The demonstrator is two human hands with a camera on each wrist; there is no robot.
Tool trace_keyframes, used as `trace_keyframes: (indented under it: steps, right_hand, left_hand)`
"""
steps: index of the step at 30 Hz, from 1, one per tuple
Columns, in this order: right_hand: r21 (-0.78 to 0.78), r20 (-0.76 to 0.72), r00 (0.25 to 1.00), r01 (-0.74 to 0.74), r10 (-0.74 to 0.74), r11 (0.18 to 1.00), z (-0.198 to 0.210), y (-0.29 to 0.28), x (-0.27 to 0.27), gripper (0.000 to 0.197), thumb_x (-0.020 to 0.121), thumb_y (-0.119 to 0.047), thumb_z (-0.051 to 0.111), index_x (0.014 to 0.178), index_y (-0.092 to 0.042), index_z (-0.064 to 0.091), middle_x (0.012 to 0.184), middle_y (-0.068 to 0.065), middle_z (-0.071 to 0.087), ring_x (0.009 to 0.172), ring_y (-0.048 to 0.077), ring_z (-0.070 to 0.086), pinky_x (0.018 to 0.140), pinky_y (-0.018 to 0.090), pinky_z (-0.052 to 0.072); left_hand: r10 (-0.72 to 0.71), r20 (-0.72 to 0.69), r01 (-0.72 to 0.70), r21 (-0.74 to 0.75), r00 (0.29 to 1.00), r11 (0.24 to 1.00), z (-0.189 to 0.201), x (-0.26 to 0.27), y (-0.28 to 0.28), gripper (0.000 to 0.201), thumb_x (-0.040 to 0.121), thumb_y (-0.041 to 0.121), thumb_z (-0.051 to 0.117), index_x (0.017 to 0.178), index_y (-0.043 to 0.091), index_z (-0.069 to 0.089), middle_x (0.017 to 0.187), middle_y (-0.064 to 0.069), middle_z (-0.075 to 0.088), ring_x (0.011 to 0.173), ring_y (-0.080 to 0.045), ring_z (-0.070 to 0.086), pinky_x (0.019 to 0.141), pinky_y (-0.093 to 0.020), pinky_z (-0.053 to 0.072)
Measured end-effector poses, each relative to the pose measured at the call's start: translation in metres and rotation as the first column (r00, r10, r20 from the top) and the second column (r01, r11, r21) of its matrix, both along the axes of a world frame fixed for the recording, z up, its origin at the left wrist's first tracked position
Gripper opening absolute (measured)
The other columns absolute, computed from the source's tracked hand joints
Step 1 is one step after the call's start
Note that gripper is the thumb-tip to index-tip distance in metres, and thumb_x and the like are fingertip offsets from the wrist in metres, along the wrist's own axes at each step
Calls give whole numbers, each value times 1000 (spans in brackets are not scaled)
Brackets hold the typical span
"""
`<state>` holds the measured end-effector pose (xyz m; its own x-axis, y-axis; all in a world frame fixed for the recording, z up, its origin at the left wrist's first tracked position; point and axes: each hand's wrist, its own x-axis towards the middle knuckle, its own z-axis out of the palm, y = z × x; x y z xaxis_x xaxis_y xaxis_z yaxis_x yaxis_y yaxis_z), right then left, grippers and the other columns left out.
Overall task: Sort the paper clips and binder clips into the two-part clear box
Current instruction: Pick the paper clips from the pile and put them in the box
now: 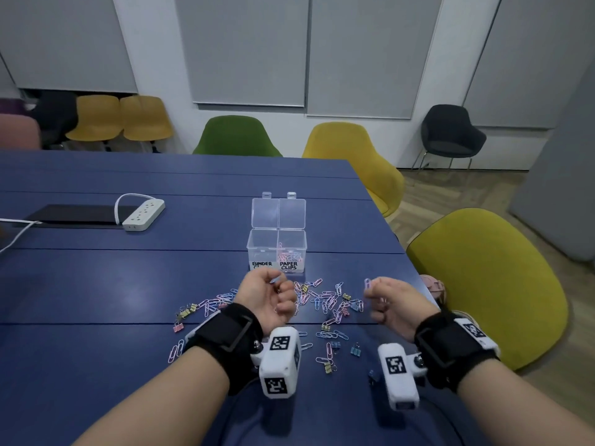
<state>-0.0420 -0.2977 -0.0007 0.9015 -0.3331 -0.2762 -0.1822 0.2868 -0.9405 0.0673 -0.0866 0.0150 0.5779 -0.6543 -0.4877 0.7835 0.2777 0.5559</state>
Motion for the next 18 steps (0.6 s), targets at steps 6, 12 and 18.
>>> trace_keyframes:
  steps: [6,12,18]
  right_hand:
    - [222,42,984,160,-174,962,-1,-7,-4,22,89,6,47,75,-11,50,66,2,48,43,7,36,36,17,28]
    - [308,-51,992,123,-113,943,-4,-14,2,15,92,-7,42,80,-8,52,64,3,45,52,13,40,37,19,32]
    - [-804,-469,883,-426,-2,414,4,-20,34,17,90,-15,56,73,-18,52,81,5,59,69,19,57,57,21,44]
  left_hand:
    - [53,-13,-51,130,998,990,-5,4,2,11,78,1,36,72,8,43,60,-6,43,41,-13,42,32,-13,28]
    - [-182,268,19,515,946,857,-10,8,-16,24,96,0,34,75,6,45,61,-5,40,44,-12,37,31,-12,30]
    - [-571,348,85,798,744,596,0,19,-46,26,96,6,35,75,12,49,56,1,36,36,-8,33,35,-12,27]
